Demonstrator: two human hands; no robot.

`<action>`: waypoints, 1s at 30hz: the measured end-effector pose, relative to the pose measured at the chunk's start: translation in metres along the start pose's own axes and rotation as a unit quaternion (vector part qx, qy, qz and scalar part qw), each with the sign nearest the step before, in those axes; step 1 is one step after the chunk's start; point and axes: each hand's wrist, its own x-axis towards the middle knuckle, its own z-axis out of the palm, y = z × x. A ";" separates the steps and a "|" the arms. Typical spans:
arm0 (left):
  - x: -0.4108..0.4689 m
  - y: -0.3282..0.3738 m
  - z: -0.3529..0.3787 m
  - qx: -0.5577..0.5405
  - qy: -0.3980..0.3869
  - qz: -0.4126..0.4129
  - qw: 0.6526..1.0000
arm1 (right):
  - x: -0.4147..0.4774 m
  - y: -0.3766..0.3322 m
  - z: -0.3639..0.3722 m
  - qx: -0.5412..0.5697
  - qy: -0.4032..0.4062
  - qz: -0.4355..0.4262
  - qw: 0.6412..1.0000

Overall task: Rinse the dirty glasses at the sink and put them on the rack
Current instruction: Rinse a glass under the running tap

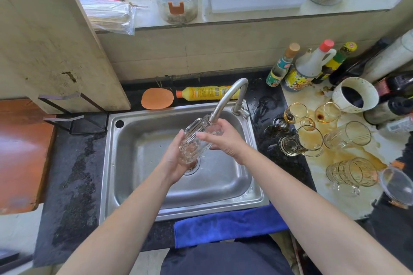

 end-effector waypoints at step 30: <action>0.006 0.011 0.047 0.398 0.087 0.257 0.876 | 0.010 0.033 -0.012 0.386 0.066 0.224 0.893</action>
